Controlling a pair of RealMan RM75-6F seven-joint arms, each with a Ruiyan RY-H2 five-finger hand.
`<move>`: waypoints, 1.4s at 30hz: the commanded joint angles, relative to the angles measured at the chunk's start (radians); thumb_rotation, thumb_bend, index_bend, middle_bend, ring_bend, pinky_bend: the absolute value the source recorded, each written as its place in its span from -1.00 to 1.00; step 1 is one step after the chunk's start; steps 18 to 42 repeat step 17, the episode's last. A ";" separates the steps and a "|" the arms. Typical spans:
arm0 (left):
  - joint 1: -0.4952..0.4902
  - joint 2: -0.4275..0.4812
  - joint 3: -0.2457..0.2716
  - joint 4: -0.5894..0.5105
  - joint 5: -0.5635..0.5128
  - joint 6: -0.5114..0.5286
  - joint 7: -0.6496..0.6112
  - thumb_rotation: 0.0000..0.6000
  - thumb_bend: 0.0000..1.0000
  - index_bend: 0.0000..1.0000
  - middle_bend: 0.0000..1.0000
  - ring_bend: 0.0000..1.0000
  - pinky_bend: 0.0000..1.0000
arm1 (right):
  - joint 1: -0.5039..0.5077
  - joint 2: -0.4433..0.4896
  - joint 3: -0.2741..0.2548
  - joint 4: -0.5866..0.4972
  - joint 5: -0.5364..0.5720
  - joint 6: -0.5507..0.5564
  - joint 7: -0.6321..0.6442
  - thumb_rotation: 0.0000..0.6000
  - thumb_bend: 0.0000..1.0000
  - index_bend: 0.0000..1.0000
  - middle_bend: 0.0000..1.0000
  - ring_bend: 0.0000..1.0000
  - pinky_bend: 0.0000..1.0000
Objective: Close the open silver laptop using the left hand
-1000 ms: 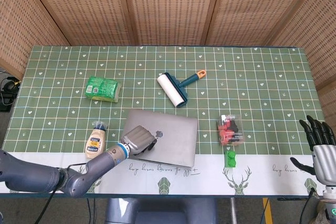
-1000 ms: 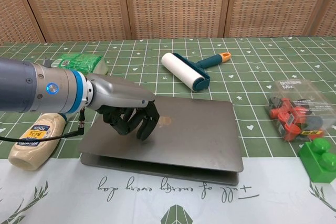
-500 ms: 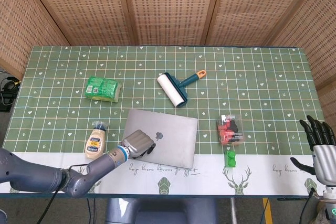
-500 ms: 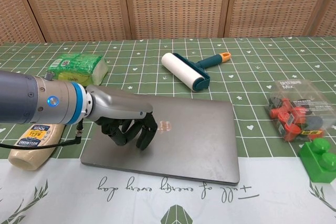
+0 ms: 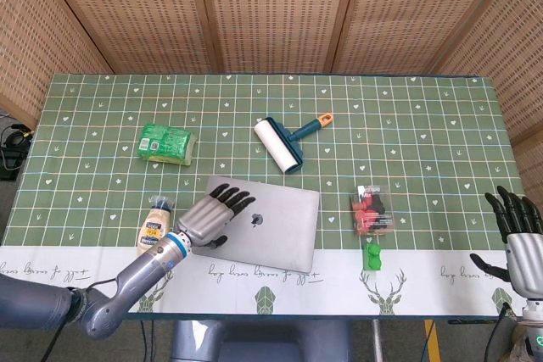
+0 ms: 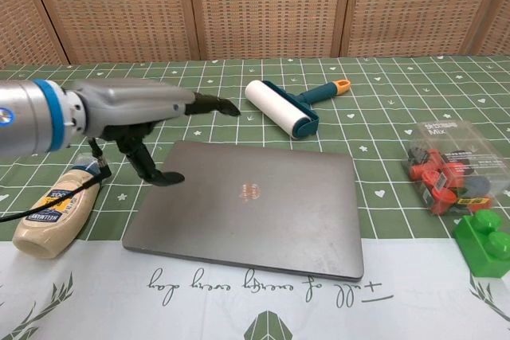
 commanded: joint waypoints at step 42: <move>0.660 -0.050 0.206 0.246 0.493 0.791 -0.065 1.00 -0.52 -1.00 -1.00 -1.00 -1.00 | 0.022 -0.034 -0.021 0.013 -0.009 -0.049 -0.054 1.00 -0.89 -1.00 -1.00 -1.00 -1.00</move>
